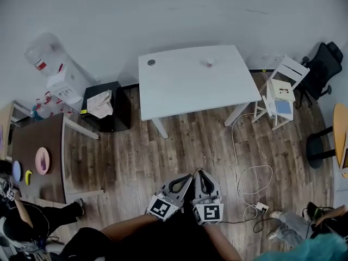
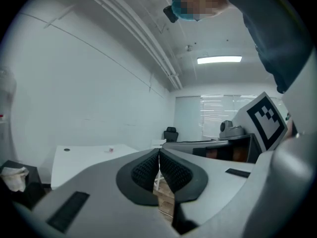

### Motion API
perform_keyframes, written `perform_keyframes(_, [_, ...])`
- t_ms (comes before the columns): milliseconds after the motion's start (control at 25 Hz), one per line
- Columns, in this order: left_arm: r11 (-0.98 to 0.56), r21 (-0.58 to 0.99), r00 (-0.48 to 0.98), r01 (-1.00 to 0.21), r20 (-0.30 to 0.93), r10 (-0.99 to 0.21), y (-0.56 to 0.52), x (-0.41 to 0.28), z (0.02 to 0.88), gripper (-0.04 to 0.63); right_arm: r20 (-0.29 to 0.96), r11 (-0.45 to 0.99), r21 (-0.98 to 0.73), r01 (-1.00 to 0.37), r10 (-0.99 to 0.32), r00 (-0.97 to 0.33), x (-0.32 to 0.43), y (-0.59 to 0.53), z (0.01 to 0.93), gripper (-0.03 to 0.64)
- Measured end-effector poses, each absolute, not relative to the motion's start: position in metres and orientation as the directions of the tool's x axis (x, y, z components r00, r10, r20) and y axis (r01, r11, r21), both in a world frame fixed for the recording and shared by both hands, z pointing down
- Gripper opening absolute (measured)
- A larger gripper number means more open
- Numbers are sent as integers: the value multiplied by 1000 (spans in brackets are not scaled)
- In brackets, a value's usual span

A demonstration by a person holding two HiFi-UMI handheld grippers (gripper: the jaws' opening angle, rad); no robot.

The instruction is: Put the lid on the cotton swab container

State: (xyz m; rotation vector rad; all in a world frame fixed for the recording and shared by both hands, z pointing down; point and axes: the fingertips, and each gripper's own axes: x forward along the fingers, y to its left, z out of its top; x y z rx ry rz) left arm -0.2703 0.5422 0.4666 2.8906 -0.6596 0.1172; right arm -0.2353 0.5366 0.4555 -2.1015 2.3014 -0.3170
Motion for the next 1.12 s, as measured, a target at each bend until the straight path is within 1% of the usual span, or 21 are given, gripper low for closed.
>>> perform_keyframes(80, [-863,157,877,-480,128,-464,514,-255,467,14,140,91,-173,-981,-983,-116,-215,516,460,35])
perform_keyframes(240, [-858,139,868,-494,141,-476,471,-218,466,14,142,105,-155,-982,-982,-127,-172,473,456,35])
perform_keyframes(320, [-863,144,874,-484,135,-467,454,-195,463,14,131,108,-169,-980,-983,-131,-147,456,449,35])
perform_keyframes(440, [-890,123,897,-438,115,-426,442,-159,457,14,113,136,-184,-974,-981,-158,-111,436,445,35])
perform_keyframes(520, [-887,115,892,-448,122,-435,432,-142,457,14,111,158,-182,-971,-977,-180,-93,423,447,35])
perform_keyframes(800, [-825,126,824,-551,236,-515,390,-118,471,14,141,169,-235,-957,-968,-206,-54,400,463,35])
perform_keyframes(960, [-802,140,807,-580,236,-542,377,-112,470,14,158,182,-246,-952,-961,-225,-46,392,470,35])
perform_keyframes(1120, [-793,152,803,-590,213,-557,363,-97,468,14,149,167,-262,-950,-966,-211,-29,379,469,35])
